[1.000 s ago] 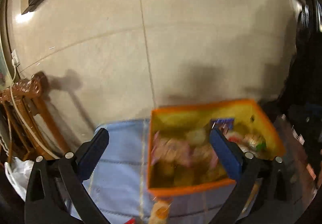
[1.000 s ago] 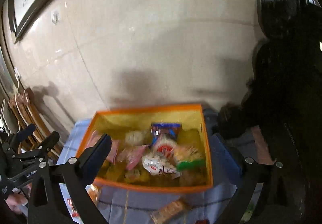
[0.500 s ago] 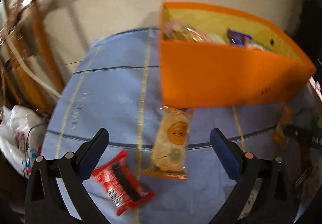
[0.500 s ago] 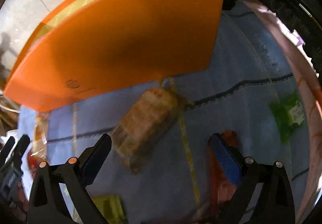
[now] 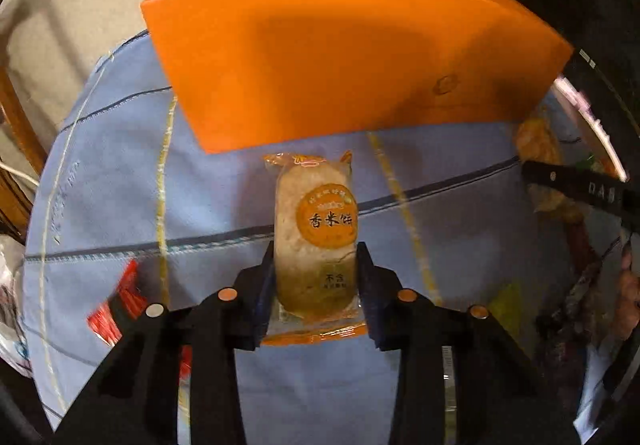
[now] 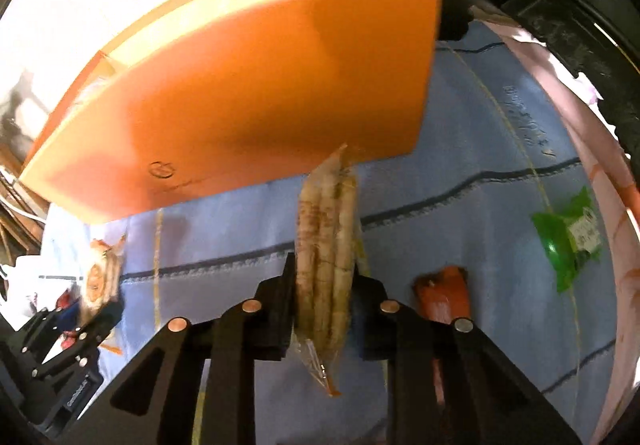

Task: Organize snacks
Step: 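Drop the cake packet into the box with the left tool while the right tool drops the wafer pack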

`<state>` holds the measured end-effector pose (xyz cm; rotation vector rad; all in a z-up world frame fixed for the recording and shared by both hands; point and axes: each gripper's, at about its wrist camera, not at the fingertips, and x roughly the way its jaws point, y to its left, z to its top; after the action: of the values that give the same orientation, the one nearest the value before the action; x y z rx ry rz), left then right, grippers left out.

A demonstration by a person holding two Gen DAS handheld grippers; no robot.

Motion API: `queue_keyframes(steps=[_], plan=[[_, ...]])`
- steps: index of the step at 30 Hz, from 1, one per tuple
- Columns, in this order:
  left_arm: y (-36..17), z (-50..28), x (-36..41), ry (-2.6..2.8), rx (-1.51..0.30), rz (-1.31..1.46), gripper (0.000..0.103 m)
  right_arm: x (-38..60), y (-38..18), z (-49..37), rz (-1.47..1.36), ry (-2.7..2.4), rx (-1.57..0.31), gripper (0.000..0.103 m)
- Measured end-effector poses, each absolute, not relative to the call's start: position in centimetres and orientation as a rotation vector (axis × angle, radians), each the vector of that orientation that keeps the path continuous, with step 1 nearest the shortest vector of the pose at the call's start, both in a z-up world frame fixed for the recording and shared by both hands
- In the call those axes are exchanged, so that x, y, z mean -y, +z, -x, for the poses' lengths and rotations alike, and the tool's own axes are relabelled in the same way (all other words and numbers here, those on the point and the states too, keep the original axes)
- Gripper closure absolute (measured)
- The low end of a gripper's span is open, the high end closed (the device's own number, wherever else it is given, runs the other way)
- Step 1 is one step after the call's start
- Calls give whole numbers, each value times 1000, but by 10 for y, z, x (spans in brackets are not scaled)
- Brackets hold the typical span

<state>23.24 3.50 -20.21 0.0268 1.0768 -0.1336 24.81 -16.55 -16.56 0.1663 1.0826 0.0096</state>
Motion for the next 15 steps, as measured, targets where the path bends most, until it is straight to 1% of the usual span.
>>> queue_keyframes(steps=[4,9,12,15], plan=[[-182,-219,-24,-137,-1061,-28,67,176,-143,-220,-192,42,-1036,81],[-126,-223,-22,-67,-977,-32,67,185,-74,-204,-244,86,-900,81],[-86,-243,-30,-63,-944,5,67,187,-34,-223,-211,106,-835,81],[-46,-271,-33,-47,-899,-10,67,186,0,-265,-146,101,-807,81]])
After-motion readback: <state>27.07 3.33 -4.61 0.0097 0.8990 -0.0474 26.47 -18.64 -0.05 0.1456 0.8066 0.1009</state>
